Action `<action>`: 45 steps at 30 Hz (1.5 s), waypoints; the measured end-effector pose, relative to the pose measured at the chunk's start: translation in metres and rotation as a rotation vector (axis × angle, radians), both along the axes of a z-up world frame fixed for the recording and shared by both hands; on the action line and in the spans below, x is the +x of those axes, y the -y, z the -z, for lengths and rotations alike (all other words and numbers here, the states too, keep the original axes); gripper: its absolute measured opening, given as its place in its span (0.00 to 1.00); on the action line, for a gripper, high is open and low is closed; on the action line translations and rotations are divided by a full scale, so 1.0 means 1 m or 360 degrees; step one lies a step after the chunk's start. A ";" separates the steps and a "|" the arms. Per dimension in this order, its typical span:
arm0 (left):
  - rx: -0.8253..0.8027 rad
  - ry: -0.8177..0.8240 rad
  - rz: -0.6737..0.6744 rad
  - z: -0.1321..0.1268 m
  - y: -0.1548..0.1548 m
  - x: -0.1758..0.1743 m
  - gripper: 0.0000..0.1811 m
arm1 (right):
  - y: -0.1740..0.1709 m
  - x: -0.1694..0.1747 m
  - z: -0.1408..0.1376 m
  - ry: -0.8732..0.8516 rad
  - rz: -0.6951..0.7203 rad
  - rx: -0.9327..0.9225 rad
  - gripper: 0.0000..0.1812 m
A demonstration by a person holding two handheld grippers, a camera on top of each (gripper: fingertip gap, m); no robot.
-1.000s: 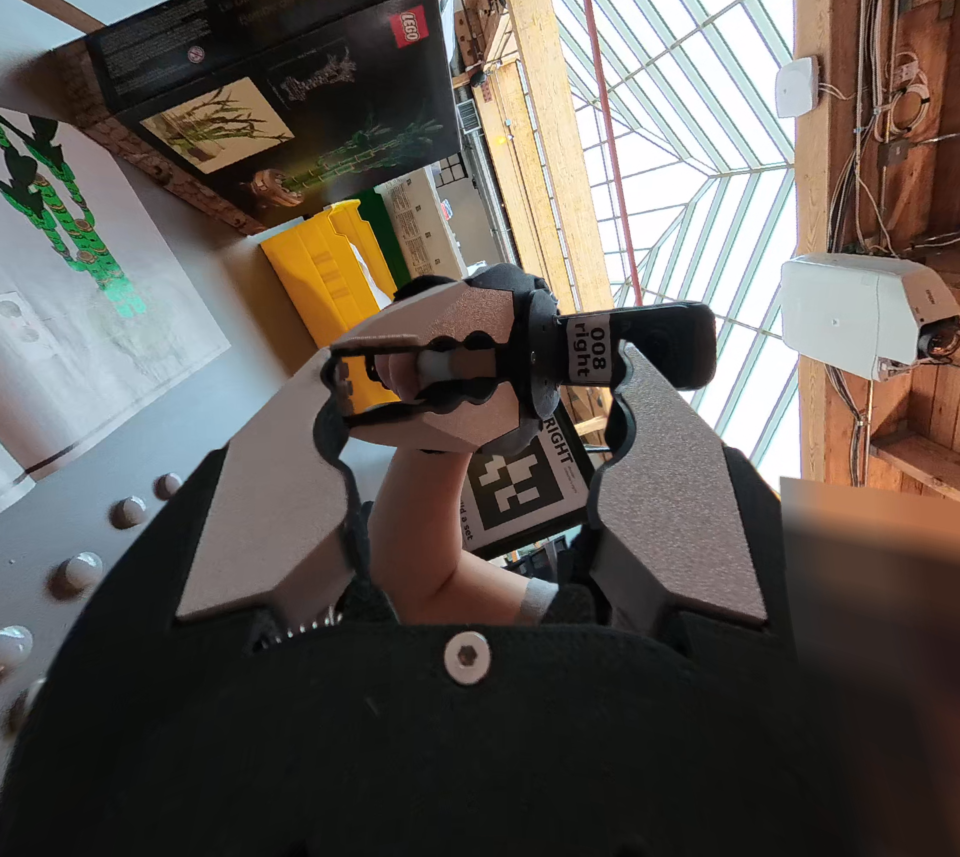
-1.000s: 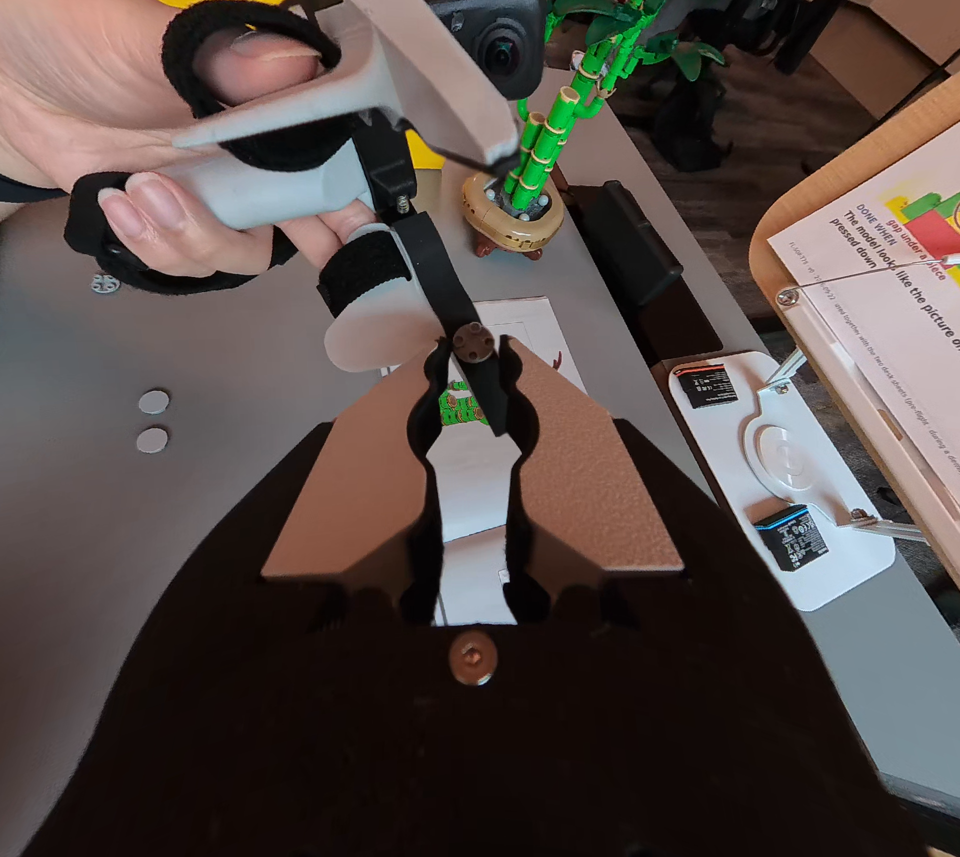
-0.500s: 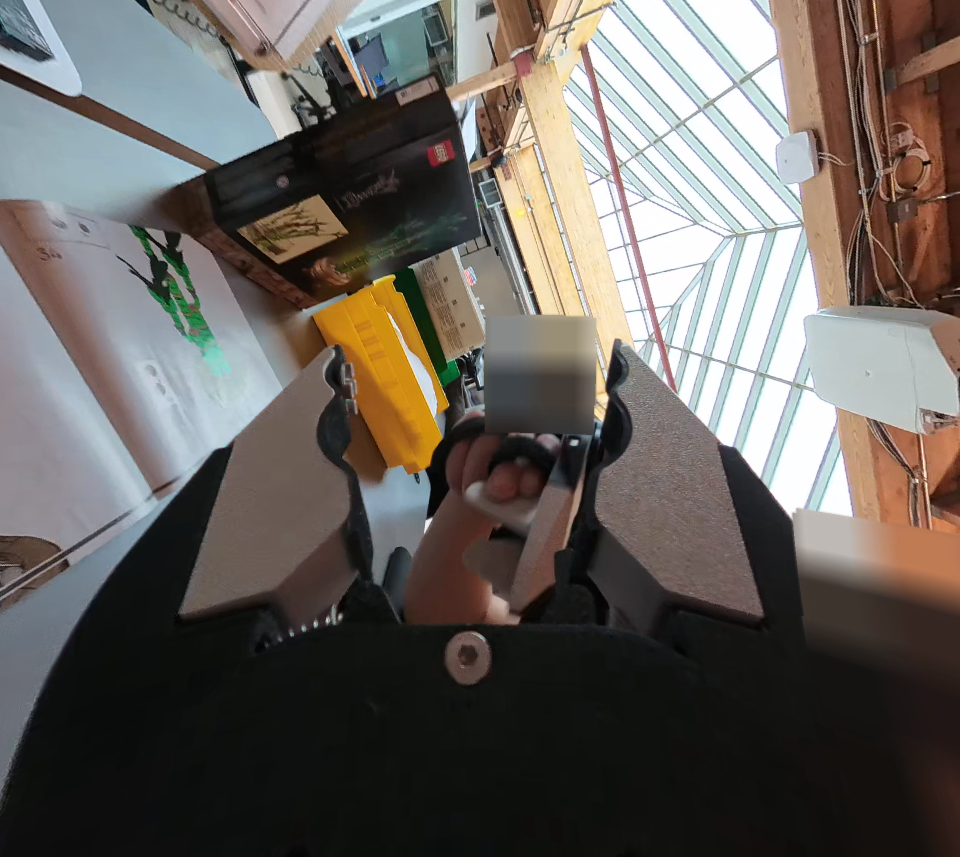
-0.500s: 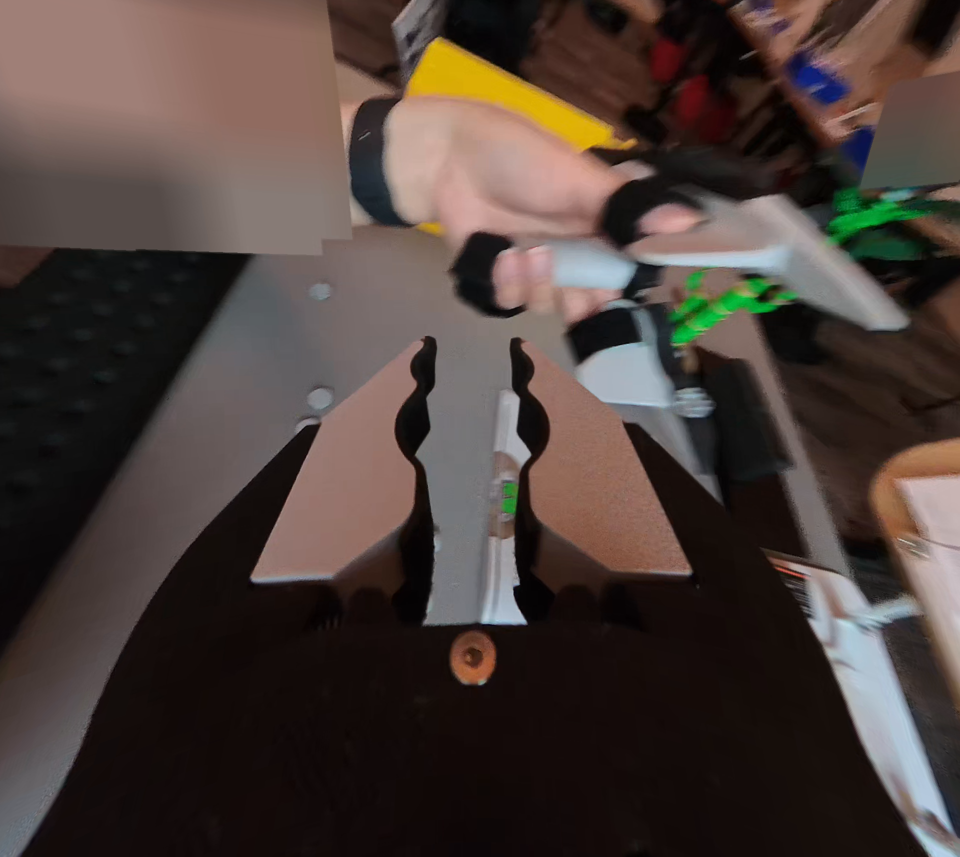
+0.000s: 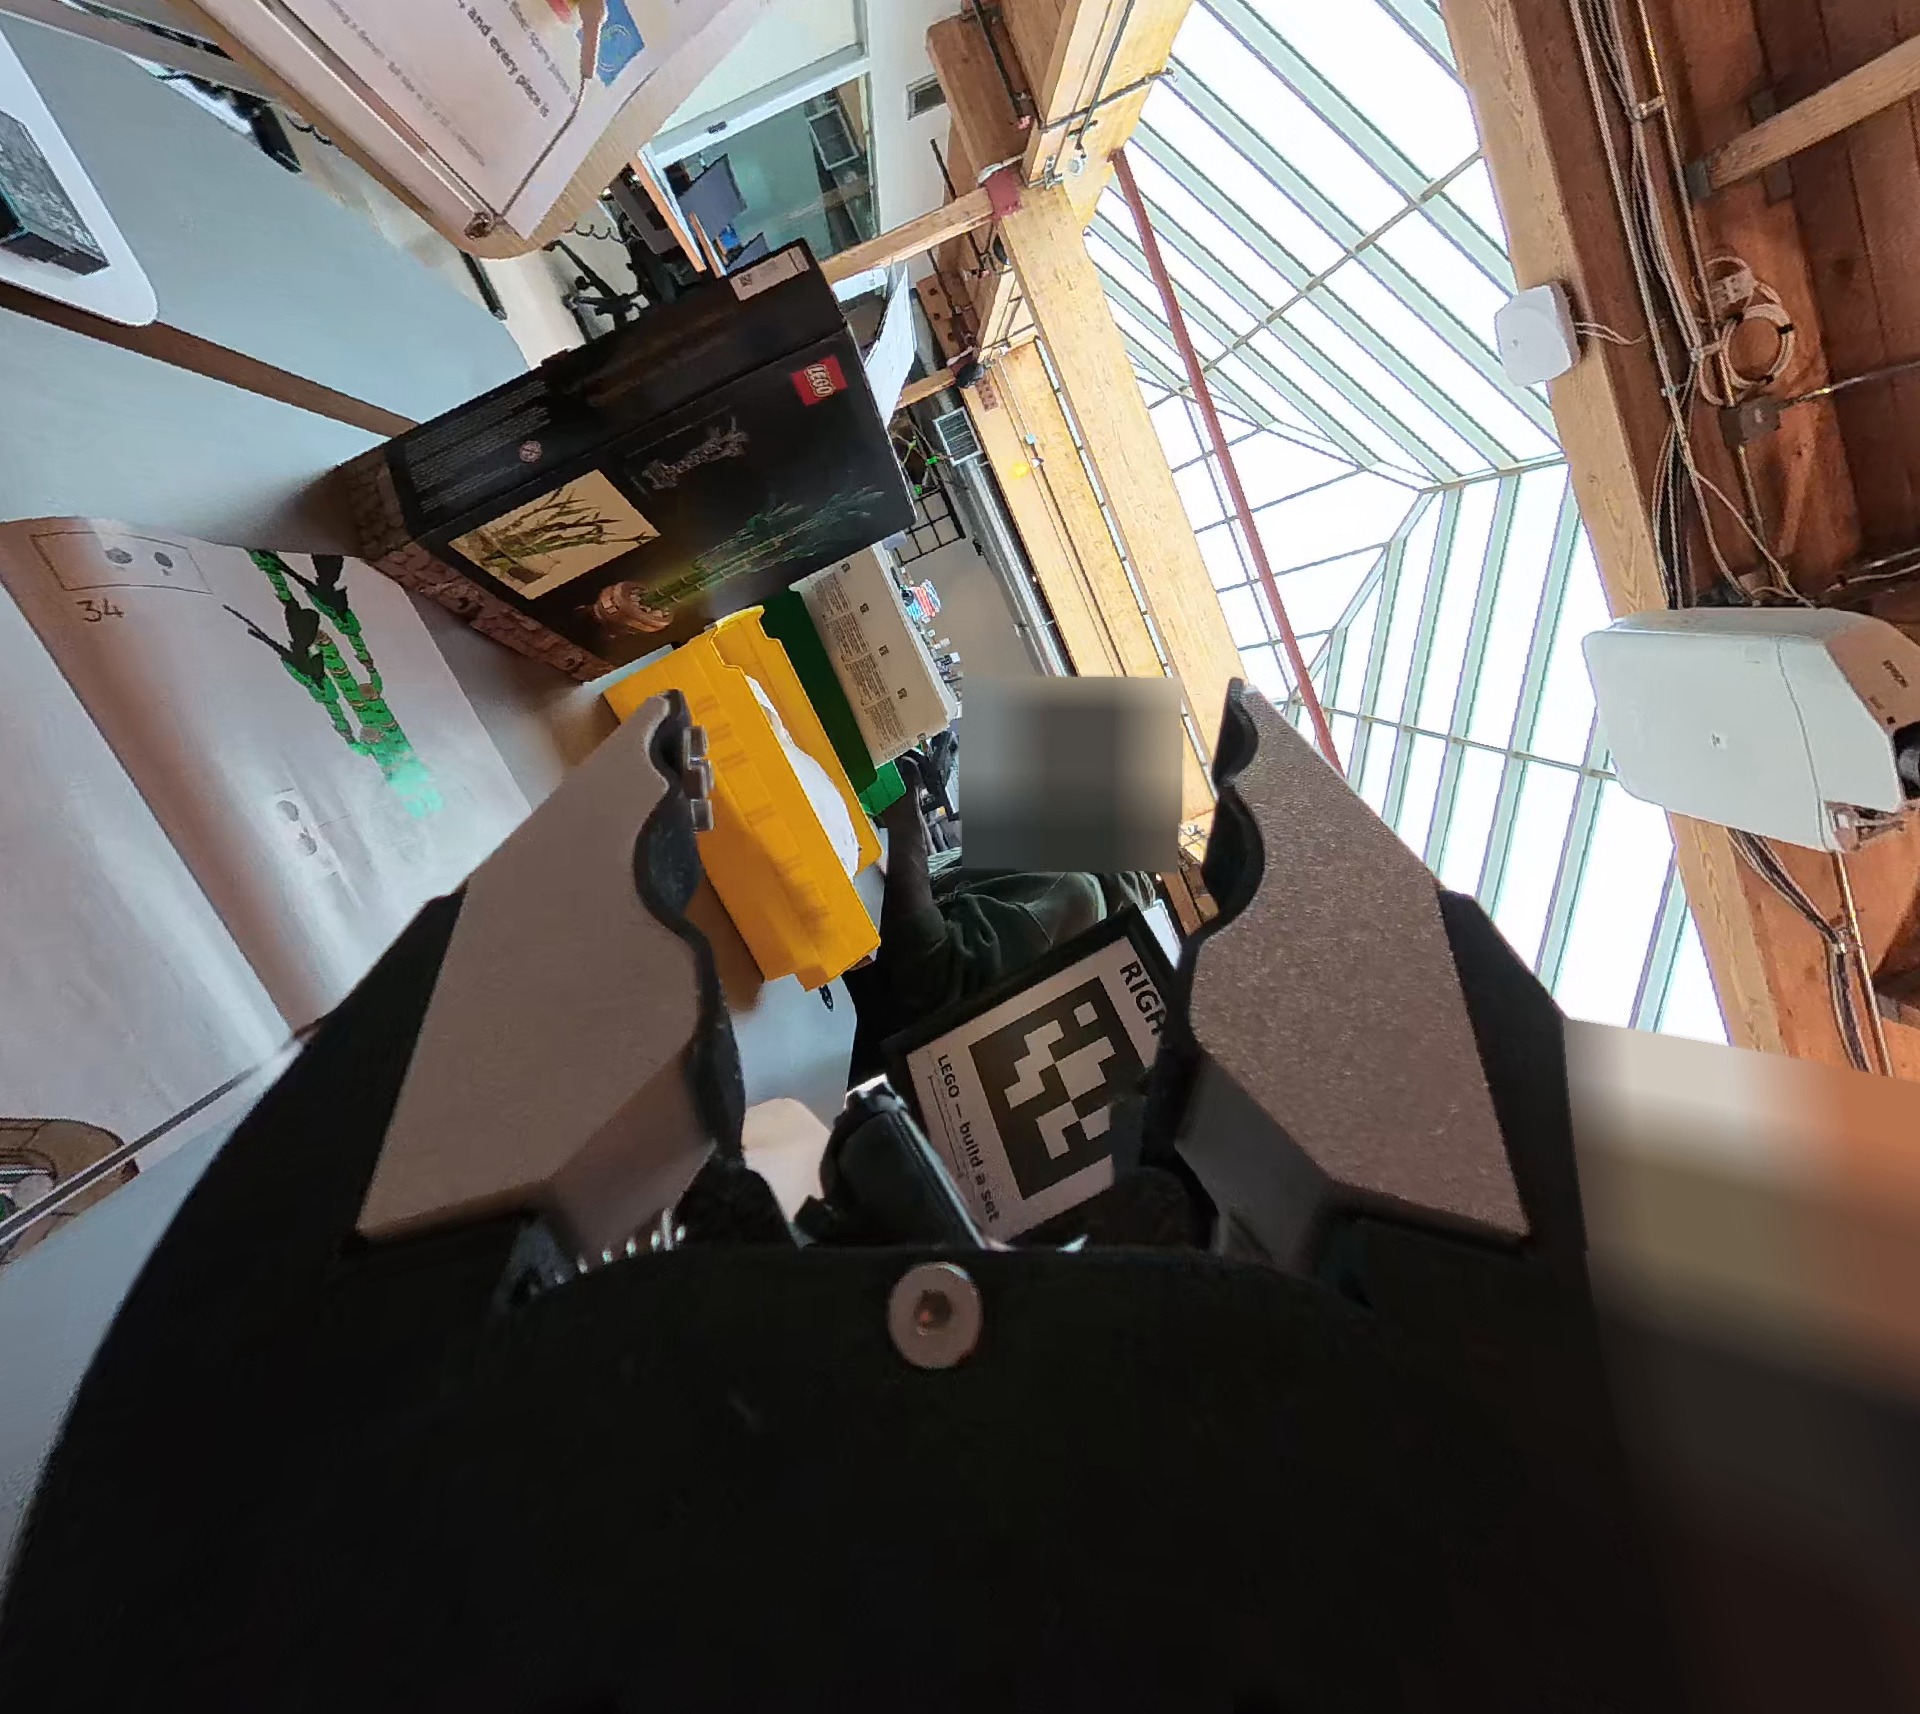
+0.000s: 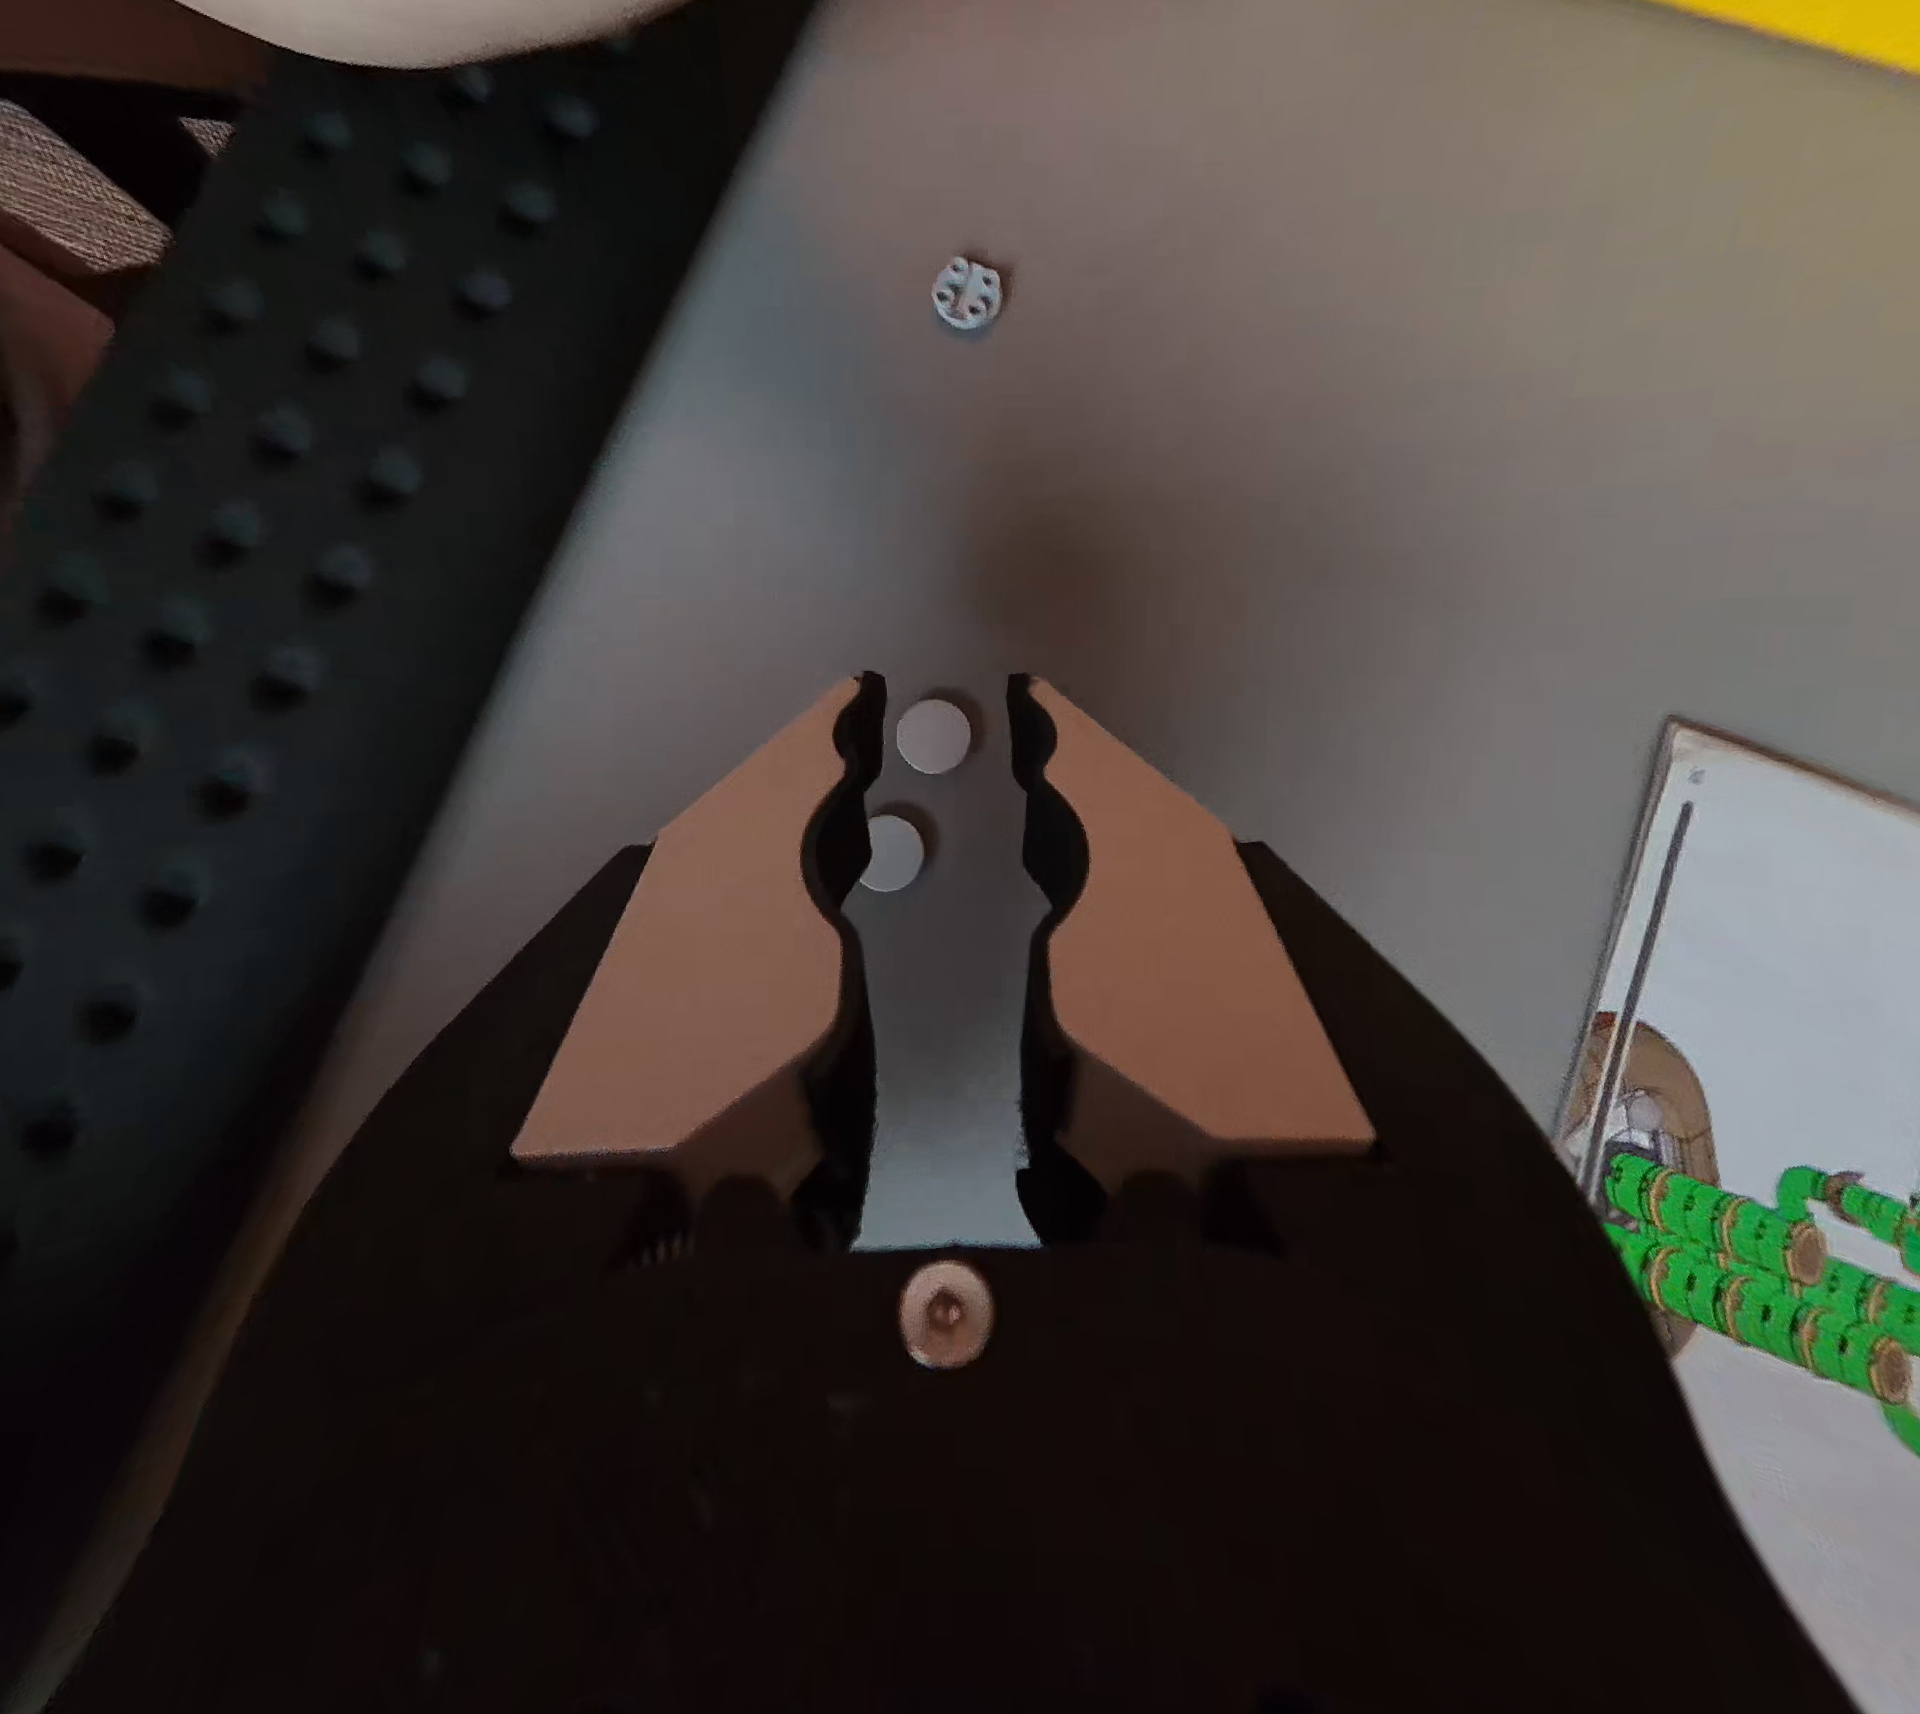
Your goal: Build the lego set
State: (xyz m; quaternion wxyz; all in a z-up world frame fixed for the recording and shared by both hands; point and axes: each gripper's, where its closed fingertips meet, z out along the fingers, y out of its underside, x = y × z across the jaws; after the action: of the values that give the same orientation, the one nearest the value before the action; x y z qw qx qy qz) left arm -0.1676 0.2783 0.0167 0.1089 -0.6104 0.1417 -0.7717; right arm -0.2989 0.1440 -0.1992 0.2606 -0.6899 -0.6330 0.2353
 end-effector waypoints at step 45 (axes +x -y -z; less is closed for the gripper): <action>-0.0105 -0.0096 0.0424 0.035 0.066 0.055 0.54 | -0.067 0.164 -0.152 -0.0750 0.0931 0.0331 0.08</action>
State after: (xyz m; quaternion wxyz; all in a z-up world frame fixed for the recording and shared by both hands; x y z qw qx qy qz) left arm -0.1123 0.2119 -0.0183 -0.0191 -0.6124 0.1993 -0.7647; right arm -0.1346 0.2107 -0.0472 0.5236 -0.7381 -0.3529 0.2377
